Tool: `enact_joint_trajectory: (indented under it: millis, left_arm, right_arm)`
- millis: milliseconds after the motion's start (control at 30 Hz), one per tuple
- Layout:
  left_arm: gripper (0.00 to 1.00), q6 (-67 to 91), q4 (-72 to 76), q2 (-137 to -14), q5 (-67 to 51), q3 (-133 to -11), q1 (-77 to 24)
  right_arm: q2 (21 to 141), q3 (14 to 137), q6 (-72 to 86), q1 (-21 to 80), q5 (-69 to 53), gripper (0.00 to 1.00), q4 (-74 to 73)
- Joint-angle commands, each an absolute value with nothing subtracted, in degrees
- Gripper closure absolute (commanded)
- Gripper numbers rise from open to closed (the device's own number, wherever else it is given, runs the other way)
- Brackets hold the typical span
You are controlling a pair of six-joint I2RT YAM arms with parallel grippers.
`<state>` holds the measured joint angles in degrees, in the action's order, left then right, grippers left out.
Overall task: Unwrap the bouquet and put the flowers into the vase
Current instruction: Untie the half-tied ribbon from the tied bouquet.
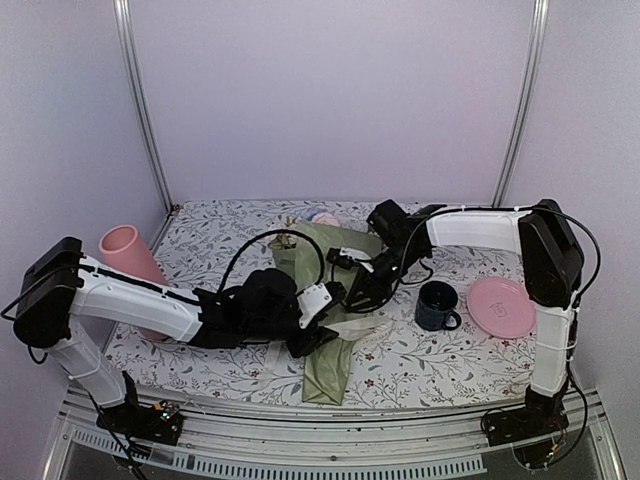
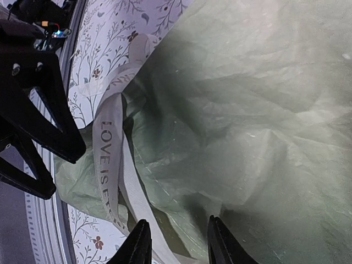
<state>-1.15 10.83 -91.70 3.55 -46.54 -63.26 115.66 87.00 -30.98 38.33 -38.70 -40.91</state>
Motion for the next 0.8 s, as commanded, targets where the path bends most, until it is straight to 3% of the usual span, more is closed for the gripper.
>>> enact_joint_trajectory:
  millis: [0, 433, 767]
  left_arm:
    - [0.49, -2.68, 11.89, -93.0, 4.8, -46.35, -63.02]
    - [0.48, -5.18, 11.97, -94.68, 8.14, -43.77, -62.81]
    - [0.53, -6.8, 17.34, -96.51, 14.86, -42.22, -62.3]
  right_arm:
    - [118.73, 88.71, -33.35, 39.69, -37.45, 0.61, -41.99]
    - [120.32, 88.26, -37.42, 41.12, -42.14, 0.51, -47.46]
    - [121.87, 87.21, -37.26, 43.01, -36.6, 0.55, -45.87]
